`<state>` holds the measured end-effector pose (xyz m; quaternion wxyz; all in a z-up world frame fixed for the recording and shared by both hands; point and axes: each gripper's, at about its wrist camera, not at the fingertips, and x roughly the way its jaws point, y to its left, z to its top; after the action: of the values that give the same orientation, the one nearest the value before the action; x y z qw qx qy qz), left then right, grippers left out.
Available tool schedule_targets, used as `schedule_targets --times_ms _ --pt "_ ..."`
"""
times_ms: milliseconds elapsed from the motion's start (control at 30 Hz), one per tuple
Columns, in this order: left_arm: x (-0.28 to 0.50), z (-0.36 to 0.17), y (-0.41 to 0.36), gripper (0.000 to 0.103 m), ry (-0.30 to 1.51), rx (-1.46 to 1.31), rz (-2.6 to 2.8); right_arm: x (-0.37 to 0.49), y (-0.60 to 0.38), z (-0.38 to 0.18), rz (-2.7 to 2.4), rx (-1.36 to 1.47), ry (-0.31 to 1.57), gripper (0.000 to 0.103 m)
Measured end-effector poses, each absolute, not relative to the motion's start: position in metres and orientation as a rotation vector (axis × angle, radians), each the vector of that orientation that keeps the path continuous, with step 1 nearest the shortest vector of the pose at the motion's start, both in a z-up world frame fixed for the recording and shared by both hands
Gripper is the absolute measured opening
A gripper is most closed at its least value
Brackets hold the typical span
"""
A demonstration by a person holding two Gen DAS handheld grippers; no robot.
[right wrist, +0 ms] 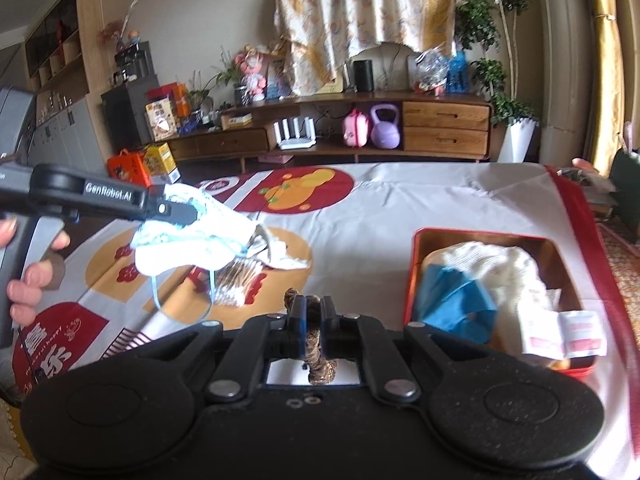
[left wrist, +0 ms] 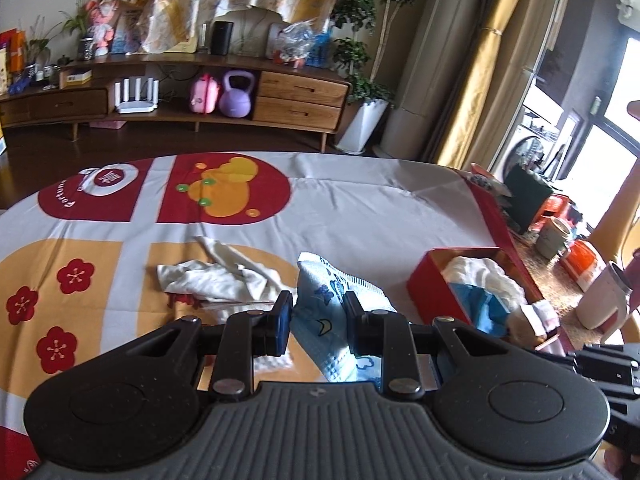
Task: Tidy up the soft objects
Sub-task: 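Carry the face mask with the left tool while the right tool carries the hair tie to the tin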
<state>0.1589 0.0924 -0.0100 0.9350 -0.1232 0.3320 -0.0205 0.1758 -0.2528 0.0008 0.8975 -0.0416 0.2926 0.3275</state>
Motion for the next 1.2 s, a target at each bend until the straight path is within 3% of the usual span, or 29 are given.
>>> schedule_targets --times_ms 500,1200 --pt "0.175 0.001 0.009 0.026 0.700 -0.208 -0.204 0.195 -0.316 0.031 0.557 -0.048 0.536 0.005" --pt "0.238 -0.008 -0.091 0.026 0.737 -0.169 -0.336 0.255 -0.376 0.020 0.392 -0.042 0.541 0.005"
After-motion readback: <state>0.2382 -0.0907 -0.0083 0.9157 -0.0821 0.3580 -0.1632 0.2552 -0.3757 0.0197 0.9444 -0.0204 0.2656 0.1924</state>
